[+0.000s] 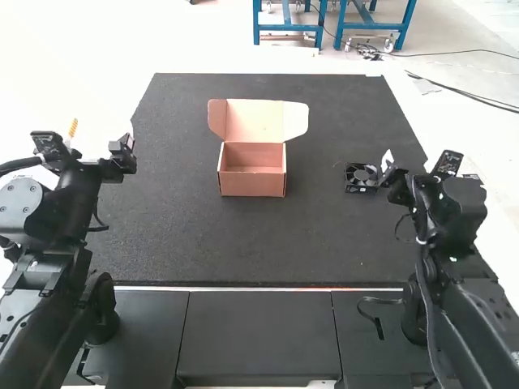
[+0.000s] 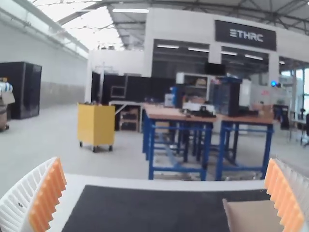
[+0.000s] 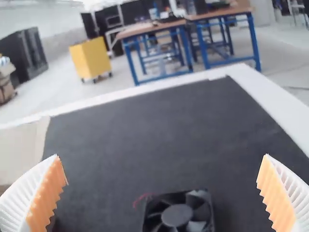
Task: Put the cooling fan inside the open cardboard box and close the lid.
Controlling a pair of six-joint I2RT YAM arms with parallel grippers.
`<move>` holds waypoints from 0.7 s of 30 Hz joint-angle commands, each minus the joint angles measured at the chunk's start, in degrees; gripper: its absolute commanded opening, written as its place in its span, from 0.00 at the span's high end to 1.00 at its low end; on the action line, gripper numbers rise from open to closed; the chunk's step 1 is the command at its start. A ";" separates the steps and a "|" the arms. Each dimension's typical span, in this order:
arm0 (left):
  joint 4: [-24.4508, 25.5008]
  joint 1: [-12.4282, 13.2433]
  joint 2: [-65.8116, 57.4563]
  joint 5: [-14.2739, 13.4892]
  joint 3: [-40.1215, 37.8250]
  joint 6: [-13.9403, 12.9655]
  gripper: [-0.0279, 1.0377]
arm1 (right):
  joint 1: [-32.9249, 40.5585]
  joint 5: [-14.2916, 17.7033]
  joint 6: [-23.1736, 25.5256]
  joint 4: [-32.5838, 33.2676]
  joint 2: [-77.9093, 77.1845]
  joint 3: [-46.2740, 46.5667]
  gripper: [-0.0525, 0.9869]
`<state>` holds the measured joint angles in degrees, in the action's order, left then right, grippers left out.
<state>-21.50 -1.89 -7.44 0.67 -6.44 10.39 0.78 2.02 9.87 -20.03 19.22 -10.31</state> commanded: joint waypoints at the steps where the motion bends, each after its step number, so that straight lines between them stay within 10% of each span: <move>1: -1.00 0.22 -8.20 -1.37 -4.02 1.03 0.07 | -1.57 0.35 2.08 -1.15 12.51 -6.66 0.07; 12: 1.90 -0.48 -53.55 2.59 -27.75 0.77 0.07 | -5.87 -2.72 -1.17 0.52 52.58 -31.88 0.07; 16: 10.07 -3.03 -64.36 6.54 -38.65 -0.90 0.07 | -7.72 -10.02 -6.79 3.07 58.74 -36.28 0.07; 19: 15.87 -4.44 -69.64 14.45 -45.07 -0.73 0.07 | -7.90 -9.84 -8.81 4.48 62.52 -38.21 0.07; 21: 15.70 -4.44 -71.48 14.80 -46.82 -0.90 0.07 | -7.81 -10.02 -10.84 6.67 66.65 -39.70 0.07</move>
<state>-5.67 -6.04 -78.02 9.80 -49.47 10.33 -6.50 -5.54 3.25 -14.79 82.02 -47.66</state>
